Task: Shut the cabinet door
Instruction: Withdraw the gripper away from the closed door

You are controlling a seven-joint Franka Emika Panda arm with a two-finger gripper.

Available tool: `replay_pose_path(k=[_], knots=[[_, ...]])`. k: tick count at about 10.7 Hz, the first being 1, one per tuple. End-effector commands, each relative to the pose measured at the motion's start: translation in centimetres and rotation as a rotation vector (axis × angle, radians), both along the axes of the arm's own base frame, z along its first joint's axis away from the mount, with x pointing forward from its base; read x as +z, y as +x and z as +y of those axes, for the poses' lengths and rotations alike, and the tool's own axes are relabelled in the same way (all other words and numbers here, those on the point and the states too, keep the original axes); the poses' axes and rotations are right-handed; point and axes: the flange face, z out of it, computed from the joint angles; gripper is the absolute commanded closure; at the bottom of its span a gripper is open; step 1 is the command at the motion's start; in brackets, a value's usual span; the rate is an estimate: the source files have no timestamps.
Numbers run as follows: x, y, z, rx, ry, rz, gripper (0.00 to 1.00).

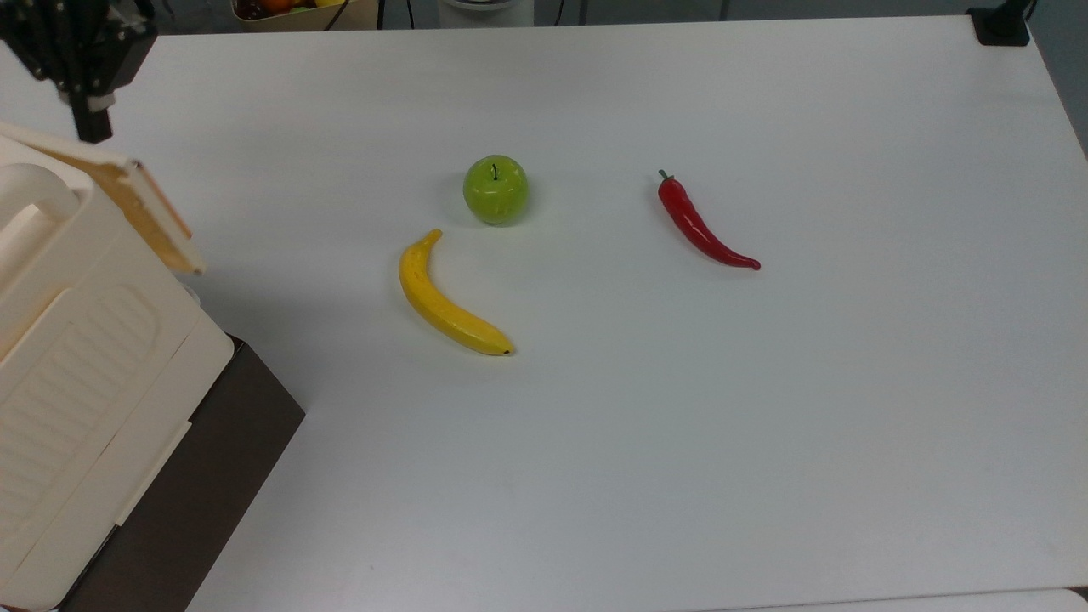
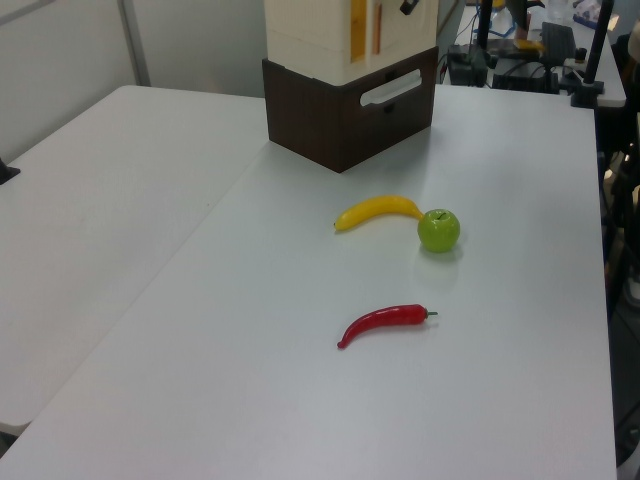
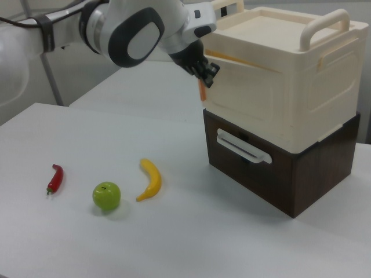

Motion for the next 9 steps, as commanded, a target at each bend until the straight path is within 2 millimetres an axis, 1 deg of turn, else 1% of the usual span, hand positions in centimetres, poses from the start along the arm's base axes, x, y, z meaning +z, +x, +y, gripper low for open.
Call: replay_pose_path(k=[1,3,4,7,9], knots=[[-0.63,1.86,-0.49,-0.017,-0.044,-0.137,0.99],[-0.91,2.55,-1.07,-0.037,-0.069,-0.205,0.99],[-0.73,2.58,-1.23,-0.042,-0.076,-0.224,0.99],[-0.81,2.58,-1.23,-0.039,-0.078,-0.222,0.99],[-1.25,2.65,-0.68,-0.023,-0.084,-0.202,0.99]])
